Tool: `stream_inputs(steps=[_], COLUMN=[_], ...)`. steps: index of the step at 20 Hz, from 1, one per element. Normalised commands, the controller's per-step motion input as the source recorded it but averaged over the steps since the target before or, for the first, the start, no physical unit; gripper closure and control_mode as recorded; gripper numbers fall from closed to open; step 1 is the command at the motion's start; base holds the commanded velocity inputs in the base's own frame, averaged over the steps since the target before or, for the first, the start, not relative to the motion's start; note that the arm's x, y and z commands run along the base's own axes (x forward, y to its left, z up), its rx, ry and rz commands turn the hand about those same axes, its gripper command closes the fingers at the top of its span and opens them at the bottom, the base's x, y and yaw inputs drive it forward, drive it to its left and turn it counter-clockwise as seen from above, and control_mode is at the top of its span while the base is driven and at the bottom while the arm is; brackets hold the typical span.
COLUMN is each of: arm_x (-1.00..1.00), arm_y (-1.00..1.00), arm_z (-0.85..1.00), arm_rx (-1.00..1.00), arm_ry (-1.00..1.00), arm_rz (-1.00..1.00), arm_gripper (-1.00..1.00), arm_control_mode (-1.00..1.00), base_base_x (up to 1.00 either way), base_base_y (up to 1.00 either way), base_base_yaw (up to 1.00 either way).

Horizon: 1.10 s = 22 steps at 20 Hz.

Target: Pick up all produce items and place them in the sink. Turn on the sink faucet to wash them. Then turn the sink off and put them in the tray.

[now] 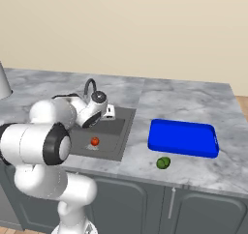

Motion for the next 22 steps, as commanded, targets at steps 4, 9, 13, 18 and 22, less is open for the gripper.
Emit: stream_inputs(steps=[4,9,13,18,22], arm_x=[-0.28,-0.32,-0.47,-0.54,-0.59], arm_y=[-0.22,-0.38,-0.52,-0.5,-0.46], arm_z=[1.0,0.81,0.47,0.2,0.0], arm_rx=[-0.03,-0.02,0.0,0.0,-0.01], arm_ry=[0.06,0.13,0.16,0.13,0.09], arm_rz=[-0.06,-0.09,-0.14,-0.14,-0.15], arm_gripper=[-1.0,-1.0,-1.0,-1.0,-1.0], arm_control_mode=[-1.0,-1.0,-1.0,-1.0,-1.0], base_base_x=[0.0,0.0,0.0,0.0,0.0], base_base_y=[0.0,0.0,0.0,0.0,0.0], base_base_yaw=[0.0,0.0,0.0,0.0,0.0])
